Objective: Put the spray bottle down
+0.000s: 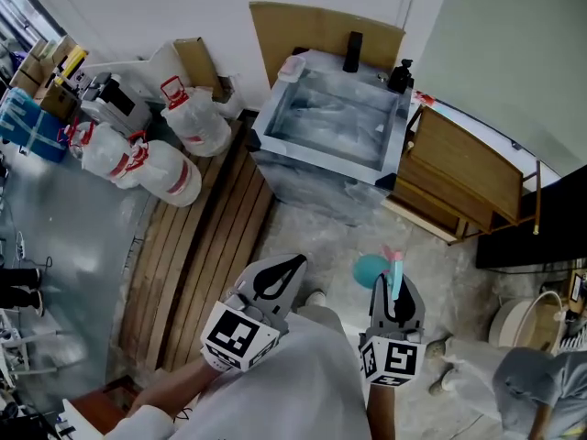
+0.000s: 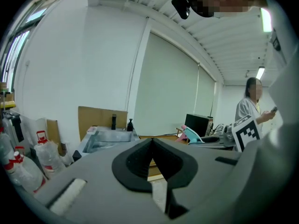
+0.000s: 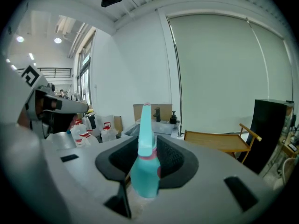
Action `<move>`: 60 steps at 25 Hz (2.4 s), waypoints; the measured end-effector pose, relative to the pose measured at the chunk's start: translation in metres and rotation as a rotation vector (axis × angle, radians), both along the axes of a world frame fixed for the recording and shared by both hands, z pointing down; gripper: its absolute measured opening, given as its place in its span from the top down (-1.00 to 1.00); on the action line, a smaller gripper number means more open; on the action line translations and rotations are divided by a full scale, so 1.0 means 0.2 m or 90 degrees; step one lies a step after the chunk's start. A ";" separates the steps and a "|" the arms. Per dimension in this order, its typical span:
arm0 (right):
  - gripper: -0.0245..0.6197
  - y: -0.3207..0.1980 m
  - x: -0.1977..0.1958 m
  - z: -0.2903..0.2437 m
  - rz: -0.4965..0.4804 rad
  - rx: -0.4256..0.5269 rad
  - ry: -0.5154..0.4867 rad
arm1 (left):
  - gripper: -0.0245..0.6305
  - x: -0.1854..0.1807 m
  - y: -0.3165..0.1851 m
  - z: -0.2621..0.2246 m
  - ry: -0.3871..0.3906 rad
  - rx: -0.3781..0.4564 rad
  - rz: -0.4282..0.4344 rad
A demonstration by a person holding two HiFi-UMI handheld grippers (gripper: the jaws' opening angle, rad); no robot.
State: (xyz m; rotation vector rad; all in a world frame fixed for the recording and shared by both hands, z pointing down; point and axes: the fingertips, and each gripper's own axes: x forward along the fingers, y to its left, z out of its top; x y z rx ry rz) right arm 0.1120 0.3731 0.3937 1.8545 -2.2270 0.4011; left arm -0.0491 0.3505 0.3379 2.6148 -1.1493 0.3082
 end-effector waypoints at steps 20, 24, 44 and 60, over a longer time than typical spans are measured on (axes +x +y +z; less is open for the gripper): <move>0.57 -0.92 0.02 -0.03 0.015 0.010 0.022 | 0.91 0.12 -0.99 0.07 0.039 -0.005 0.056; 0.57 -1.23 0.03 -0.08 0.051 0.001 0.034 | 0.91 0.09 -1.33 -0.01 0.051 0.002 0.080; 0.57 -1.93 0.23 -0.07 0.074 -0.004 0.053 | 0.91 0.27 -1.99 0.04 0.035 -0.027 0.114; 0.57 -2.42 0.56 0.19 0.058 -0.001 0.074 | 0.91 0.56 -2.24 0.23 0.008 -0.048 0.086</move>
